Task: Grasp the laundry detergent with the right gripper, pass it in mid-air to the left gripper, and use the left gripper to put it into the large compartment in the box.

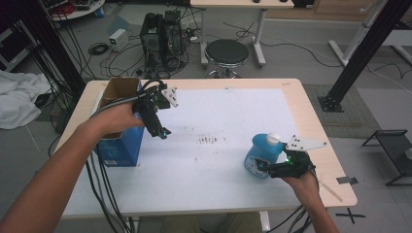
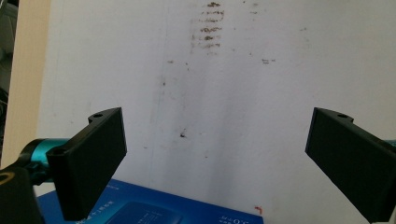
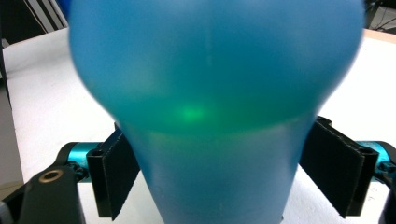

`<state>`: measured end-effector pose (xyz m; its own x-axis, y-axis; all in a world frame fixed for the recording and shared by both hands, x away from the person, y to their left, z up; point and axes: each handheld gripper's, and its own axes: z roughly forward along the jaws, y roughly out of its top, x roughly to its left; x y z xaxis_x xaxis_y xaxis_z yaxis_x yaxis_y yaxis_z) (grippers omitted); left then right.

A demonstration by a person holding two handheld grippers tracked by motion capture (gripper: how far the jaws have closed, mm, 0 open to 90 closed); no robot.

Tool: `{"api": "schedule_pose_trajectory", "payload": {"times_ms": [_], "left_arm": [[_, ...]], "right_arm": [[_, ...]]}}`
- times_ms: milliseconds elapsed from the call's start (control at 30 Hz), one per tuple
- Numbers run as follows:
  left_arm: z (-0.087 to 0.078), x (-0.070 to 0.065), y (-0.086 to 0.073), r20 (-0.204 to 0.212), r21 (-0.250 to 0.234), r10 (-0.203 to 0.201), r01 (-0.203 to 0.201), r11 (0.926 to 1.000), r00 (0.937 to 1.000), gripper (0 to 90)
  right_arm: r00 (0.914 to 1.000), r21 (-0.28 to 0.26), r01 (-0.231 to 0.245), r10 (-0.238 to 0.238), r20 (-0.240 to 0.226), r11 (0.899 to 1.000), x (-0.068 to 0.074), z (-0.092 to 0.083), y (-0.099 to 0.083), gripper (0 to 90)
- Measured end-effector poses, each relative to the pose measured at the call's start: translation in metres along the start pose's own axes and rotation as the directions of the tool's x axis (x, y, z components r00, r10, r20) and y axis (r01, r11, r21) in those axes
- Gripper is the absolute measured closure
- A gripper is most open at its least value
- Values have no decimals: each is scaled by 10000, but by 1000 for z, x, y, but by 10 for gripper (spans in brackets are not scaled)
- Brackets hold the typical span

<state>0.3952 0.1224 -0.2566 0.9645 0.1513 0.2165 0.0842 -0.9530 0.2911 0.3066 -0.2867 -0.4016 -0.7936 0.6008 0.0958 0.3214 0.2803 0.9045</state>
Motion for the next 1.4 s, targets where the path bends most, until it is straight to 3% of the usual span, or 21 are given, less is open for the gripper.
{"api": "schedule_pose_trajectory", "payload": {"times_ms": [567, 700, 767, 867, 1033, 1267, 1333, 1400], "left_arm": [[1, -1, 1, 25, -37, 49, -49, 10000, 10000, 52], [1, -1, 1, 123, -2, 60, -60, 10000, 9999, 52], [0, -1, 2, 28, -16, 89, -89, 10000, 10000, 52], [1, -1, 2, 41, 20, 120, -120, 9999, 9999, 52], [1, -2, 2, 49, -68, 86, -86, 9999, 10000, 52], [-4, -5, 8, 93, -110, 141, -139, 9998, 9999, 52], [-4, -6, 8, 48, -355, -33, 34, 9994, 10000, 52], [-9, -9, 13, 72, -263, 215, -213, 9994, 9997, 52]], "right_arm": [[9997, -172, 232, -232, 3, 9996, 0, 0, 0, 318], [9995, 22, 296, -296, -72, 9996, -1, 0, 0, 342], [9992, -15, 371, -371, -120, 9993, 0, 1, 0, 401], [9987, -93, 505, -506, -111, 9987, 0, 1, 0, 419], [9972, 21, 717, -717, 223, 9974, 3, -1, 3, 444], [9937, 155, 987, -977, -553, 9950, 7, -3, 21, 448], [9919, 222, 1075, -1057, -707, 9940, 9, -3, 26, 448], [9814, 429, 1428, -1359, -1357, 9888, 11, -2, 41, 448]]}}
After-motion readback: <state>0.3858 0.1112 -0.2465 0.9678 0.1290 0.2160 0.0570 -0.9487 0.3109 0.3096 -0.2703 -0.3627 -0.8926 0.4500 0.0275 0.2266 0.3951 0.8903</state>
